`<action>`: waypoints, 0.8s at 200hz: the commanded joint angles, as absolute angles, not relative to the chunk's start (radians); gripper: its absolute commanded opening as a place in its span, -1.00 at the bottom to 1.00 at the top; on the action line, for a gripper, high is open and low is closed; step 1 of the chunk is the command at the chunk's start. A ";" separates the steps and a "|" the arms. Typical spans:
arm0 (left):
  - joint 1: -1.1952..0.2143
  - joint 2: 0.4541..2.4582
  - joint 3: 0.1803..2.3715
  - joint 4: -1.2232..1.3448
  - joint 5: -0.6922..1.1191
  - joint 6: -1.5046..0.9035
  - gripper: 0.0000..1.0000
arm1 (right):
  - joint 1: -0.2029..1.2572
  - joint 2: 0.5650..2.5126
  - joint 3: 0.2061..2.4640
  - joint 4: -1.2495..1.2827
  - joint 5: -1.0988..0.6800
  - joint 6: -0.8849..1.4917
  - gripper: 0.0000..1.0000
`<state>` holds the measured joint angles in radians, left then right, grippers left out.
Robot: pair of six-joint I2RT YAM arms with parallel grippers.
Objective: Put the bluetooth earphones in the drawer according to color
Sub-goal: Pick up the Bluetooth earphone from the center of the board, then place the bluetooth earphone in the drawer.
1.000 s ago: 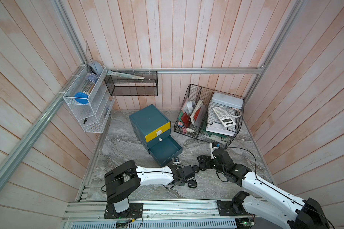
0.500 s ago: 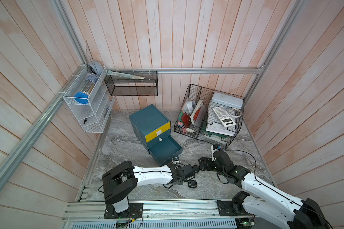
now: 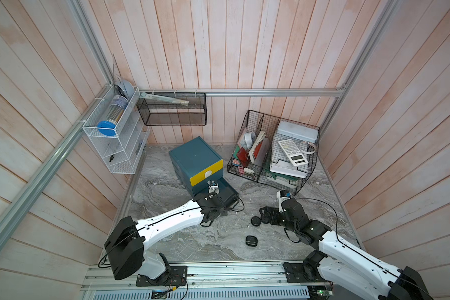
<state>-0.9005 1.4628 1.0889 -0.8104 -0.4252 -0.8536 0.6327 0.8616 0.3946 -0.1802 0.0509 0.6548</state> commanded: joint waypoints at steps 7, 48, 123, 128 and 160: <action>-0.840 1.468 1.054 -0.775 -0.446 -0.766 -0.08 | 0.627 0.851 0.351 -0.119 -0.030 0.628 0.80; -0.789 1.544 1.042 -0.716 -0.414 -0.727 -0.07 | 0.629 0.900 0.335 -0.095 -0.118 0.624 0.70; -0.785 1.521 1.018 -0.719 -0.410 -0.739 0.62 | 0.705 1.016 0.390 -0.146 -0.069 0.582 0.46; -0.785 1.511 1.020 -0.722 -0.410 -0.740 0.66 | 0.716 1.024 0.401 -0.152 -0.054 0.578 0.45; -0.785 1.429 1.024 -0.736 -0.418 -0.748 0.79 | 0.763 1.075 0.448 -0.178 0.000 0.568 0.34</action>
